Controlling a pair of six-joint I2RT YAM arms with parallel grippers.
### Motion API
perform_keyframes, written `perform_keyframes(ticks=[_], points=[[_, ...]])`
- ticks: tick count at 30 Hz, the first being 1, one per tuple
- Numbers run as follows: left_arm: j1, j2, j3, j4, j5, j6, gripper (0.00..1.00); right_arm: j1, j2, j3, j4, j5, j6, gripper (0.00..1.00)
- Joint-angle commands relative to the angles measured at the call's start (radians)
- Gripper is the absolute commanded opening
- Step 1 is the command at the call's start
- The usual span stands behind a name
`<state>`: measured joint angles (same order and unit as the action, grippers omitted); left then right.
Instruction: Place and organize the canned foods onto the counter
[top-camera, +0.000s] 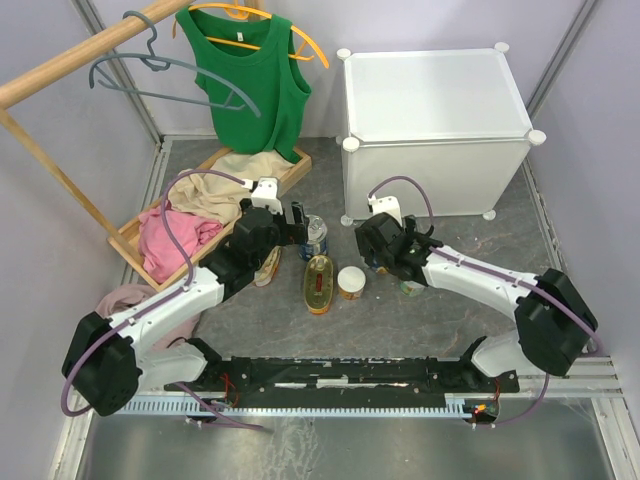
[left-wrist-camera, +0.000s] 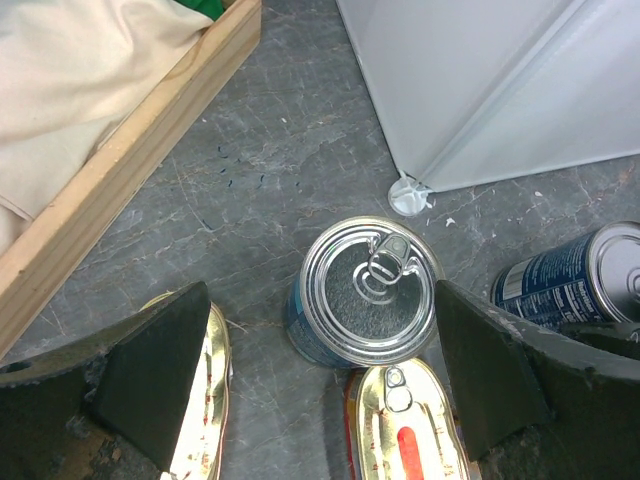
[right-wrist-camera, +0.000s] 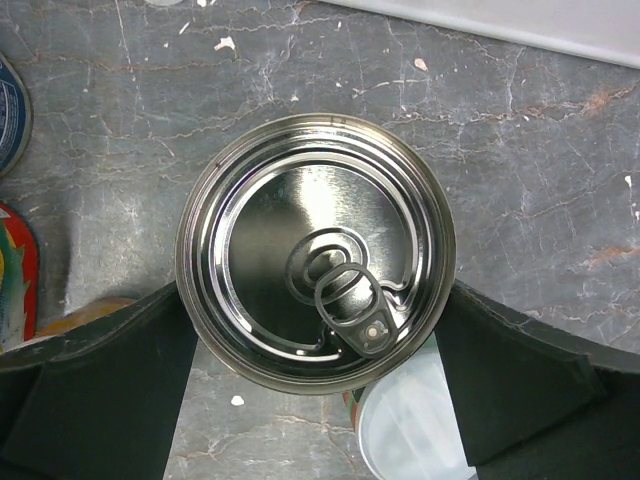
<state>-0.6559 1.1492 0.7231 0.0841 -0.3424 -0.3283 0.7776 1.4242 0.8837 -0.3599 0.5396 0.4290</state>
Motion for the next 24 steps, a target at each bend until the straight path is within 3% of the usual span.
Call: perform_keyframes(ticks=[1,24], points=[[0.006,0.007,0.014,0.048,0.02,-0.037,0.99,-0.019,0.022,0.028,0.075,0.002,-0.014,1.0],[0.012,0.014,0.003,0.054,0.032,-0.049,0.99,-0.073,0.115,0.014,0.241,-0.027,-0.032,1.0]])
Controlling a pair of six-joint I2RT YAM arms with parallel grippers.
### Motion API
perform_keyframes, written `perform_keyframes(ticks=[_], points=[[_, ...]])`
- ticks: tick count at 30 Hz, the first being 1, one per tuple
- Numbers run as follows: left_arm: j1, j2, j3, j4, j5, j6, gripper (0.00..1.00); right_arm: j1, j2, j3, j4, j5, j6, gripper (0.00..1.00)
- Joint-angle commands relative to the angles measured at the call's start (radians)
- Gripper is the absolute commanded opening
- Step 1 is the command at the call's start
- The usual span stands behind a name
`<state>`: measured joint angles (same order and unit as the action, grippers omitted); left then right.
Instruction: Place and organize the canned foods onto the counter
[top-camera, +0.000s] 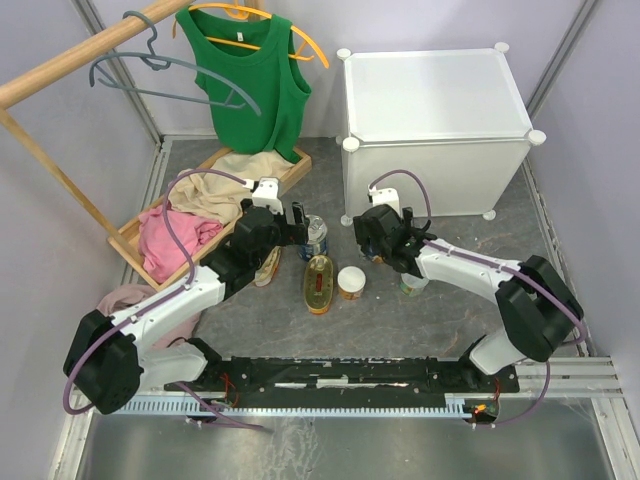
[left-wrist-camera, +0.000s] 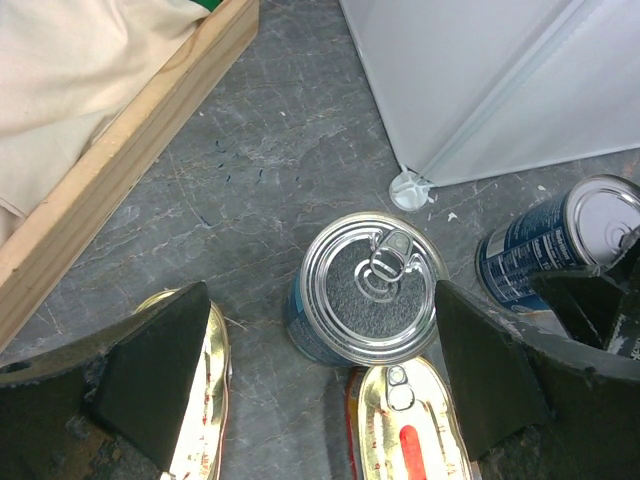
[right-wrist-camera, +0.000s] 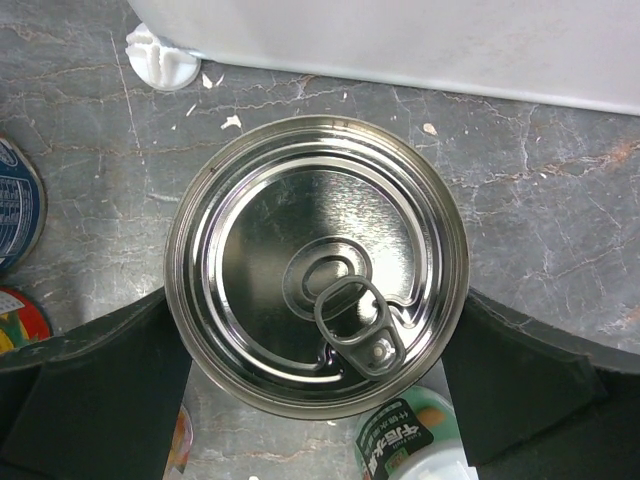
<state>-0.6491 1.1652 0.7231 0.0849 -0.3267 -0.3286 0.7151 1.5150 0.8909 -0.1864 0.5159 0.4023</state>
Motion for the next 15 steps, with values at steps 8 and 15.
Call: perform_keyframes(ticks=[8,15], points=[[0.006,-0.004,-0.002,0.056,0.022,-0.051,0.99,-0.013,0.048,-0.053,0.233,0.047,-0.001,1.0],[0.012,-0.011,-0.007,0.053,0.021,-0.046,0.99,-0.014,0.094,-0.062,0.315,0.097,-0.015,1.0]])
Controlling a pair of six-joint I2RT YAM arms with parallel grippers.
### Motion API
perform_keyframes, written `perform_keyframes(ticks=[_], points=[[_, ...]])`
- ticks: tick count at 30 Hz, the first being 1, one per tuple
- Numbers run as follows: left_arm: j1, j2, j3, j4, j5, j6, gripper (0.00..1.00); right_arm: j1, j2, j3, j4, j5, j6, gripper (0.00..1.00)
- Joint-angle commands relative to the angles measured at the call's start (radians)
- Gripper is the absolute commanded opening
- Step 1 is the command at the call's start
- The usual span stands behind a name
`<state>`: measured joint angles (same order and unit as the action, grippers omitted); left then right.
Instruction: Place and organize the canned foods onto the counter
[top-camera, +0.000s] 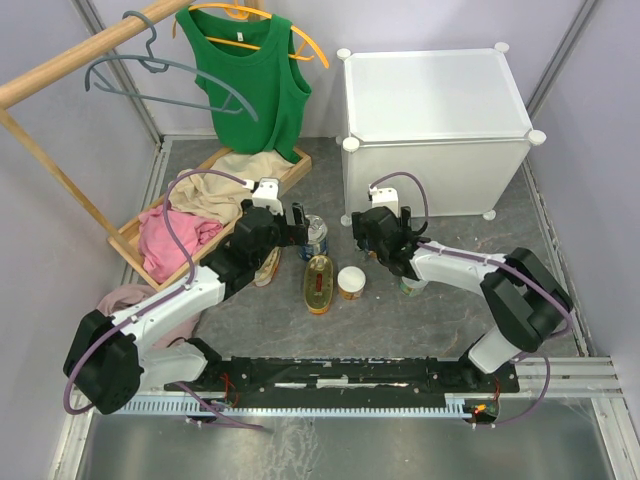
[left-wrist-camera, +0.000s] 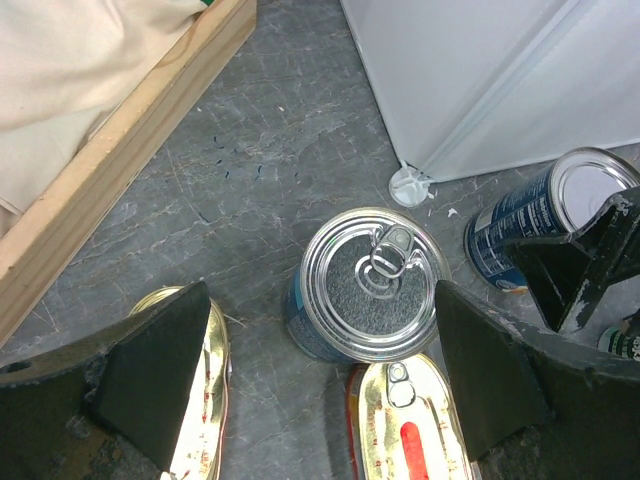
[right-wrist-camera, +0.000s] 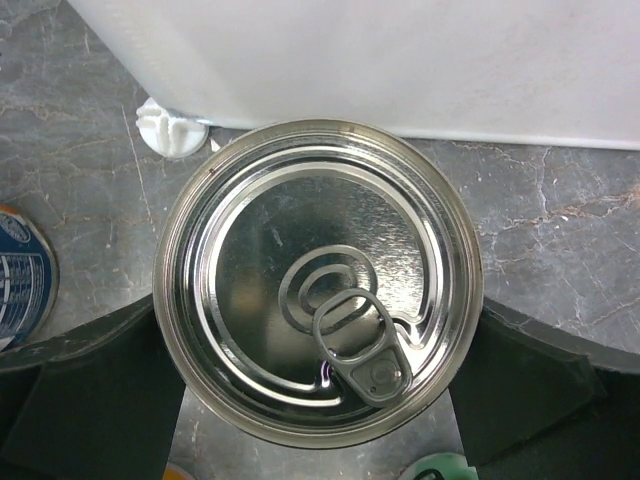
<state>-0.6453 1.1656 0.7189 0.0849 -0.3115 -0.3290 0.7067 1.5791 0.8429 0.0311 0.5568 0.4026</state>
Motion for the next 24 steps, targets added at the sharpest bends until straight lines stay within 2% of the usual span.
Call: perform_keyframes(ticks=[1,7,11,14,18,24], points=[[0.009,-0.012,-0.003,0.053,0.007,-0.045,0.99,-0.005,0.034,-0.016,0.107,0.069,-0.017,1.0],[0.013,-0.012,-0.003,0.053,0.012,-0.045,0.99,-0.005,0.056,-0.021,0.151,0.102,-0.049,1.0],[0.012,-0.013,-0.001,0.052,0.011,-0.044,0.99,-0.006,0.067,-0.031,0.186,0.098,-0.062,0.91],[0.015,-0.018,-0.004,0.052,0.007,-0.044,0.99,-0.006,0.069,-0.031,0.188,0.083,-0.07,0.75],[0.016,-0.027,-0.01,0.052,0.003,-0.045,0.99,-0.006,0.06,-0.038,0.179,0.063,-0.075,0.4],[0.016,-0.039,-0.022,0.059,0.005,-0.055,0.99,-0.007,0.015,-0.057,0.145,0.034,-0.07,0.01]])
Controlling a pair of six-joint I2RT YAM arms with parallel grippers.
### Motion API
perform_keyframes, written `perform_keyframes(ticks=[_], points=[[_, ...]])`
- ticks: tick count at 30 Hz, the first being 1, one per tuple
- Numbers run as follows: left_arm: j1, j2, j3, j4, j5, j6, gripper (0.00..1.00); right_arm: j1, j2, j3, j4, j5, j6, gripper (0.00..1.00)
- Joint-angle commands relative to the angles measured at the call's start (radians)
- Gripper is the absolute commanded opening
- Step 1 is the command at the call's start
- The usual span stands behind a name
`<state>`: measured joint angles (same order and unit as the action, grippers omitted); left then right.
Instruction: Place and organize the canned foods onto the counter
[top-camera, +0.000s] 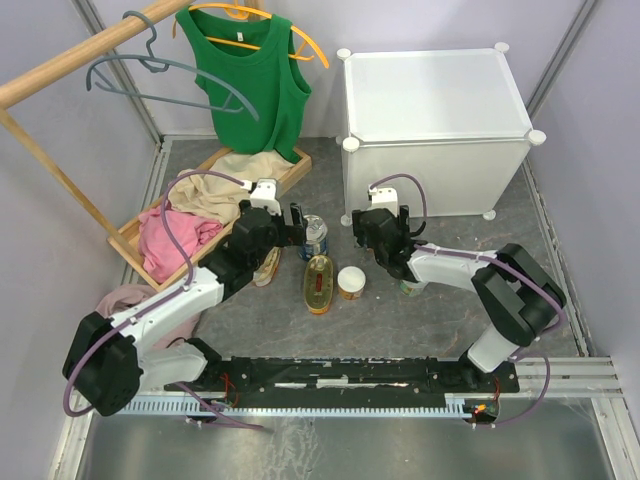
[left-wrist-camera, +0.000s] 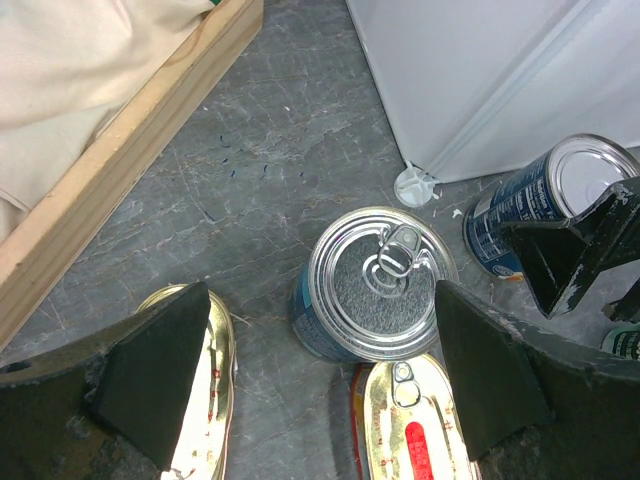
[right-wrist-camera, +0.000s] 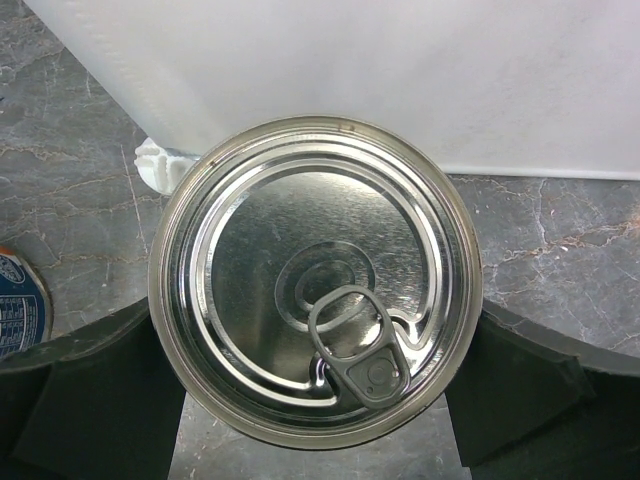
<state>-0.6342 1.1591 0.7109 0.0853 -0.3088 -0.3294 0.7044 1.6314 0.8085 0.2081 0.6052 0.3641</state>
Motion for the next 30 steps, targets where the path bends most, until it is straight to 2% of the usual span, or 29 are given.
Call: perform_keyframes(ticks=[1,30], points=[[0.005,-0.033,-0.015,0.06,0.001,-0.056,0.99,-0.003,-0.048,-0.022,-0.042,-0.021,-0.031,0.01],[0.005,-0.108,-0.046,0.06,-0.001,-0.065,0.99,0.097,-0.35,0.033,-0.262,-0.008,-0.08,0.01]])
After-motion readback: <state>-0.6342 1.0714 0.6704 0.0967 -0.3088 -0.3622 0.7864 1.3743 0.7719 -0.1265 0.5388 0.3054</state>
